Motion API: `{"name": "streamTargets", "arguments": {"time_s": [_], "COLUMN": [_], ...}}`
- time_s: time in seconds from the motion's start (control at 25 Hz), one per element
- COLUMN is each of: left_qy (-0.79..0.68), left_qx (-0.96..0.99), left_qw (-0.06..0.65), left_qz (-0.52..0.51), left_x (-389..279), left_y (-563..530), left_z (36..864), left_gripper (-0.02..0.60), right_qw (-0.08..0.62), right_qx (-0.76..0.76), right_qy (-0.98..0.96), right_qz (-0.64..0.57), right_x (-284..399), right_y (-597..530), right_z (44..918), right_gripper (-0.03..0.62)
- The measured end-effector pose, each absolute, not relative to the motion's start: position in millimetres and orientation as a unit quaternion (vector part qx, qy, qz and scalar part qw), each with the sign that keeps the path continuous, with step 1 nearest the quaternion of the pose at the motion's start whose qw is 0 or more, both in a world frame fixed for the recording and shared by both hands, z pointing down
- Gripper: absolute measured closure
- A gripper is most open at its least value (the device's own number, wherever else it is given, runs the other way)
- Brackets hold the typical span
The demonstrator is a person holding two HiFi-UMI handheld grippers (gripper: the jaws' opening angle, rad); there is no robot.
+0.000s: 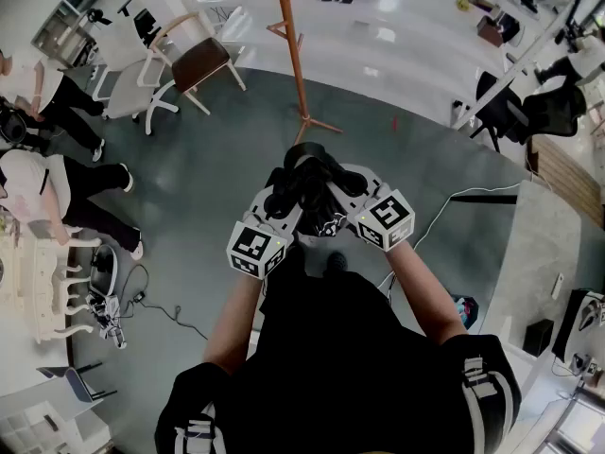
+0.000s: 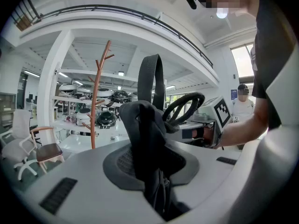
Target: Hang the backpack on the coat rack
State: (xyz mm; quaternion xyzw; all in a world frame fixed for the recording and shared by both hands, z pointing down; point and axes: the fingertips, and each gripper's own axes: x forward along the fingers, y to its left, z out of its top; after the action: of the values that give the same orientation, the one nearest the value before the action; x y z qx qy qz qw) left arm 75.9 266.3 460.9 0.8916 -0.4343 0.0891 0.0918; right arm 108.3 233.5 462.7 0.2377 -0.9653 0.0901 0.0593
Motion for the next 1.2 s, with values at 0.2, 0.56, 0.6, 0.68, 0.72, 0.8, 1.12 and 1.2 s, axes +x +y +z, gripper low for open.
{"name": "streamTargets", "arguments": {"time_s": [0.2, 0.56, 0.6, 0.68, 0.72, 0.8, 1.12, 1.2], "left_qy": [-0.422, -0.392, -0.391, -0.392, -0.393, -0.396, -0.420, -0.425], "left_qx": [0.896, 0.908, 0.909, 0.909, 0.909, 0.908, 0.897, 0.895], "left_qw": [0.104, 0.101, 0.100, 0.096, 0.094, 0.090, 0.083, 0.085], "left_qz": [0.089, 0.105, 0.106, 0.107, 0.107, 0.108, 0.106, 0.105], "left_x": [76, 95, 95, 95, 95, 92, 90, 92], "left_y": [277, 287, 286, 284, 282, 278, 274, 272], "left_z": [465, 465, 464, 462, 460, 457, 454, 455], "left_gripper": [0.491, 0.491, 0.491, 0.491, 0.491, 0.491, 0.491, 0.491], "right_qw": [0.062, 0.063, 0.062, 0.058, 0.057, 0.056, 0.058, 0.057], "right_qx": [0.250, 0.277, 0.277, 0.276, 0.276, 0.273, 0.257, 0.253], "right_qy": [-0.961, -0.952, -0.952, -0.953, -0.953, -0.955, -0.961, -0.962], "right_qz": [0.098, 0.112, 0.113, 0.113, 0.111, 0.104, 0.087, 0.087], "right_x": [109, 128, 128, 128, 128, 125, 123, 125], "right_y": [245, 255, 255, 253, 251, 249, 246, 244], "right_z": [467, 470, 469, 467, 465, 462, 458, 460], "right_gripper": [0.536, 0.536, 0.536, 0.536, 0.536, 0.536, 0.534, 0.534]}}
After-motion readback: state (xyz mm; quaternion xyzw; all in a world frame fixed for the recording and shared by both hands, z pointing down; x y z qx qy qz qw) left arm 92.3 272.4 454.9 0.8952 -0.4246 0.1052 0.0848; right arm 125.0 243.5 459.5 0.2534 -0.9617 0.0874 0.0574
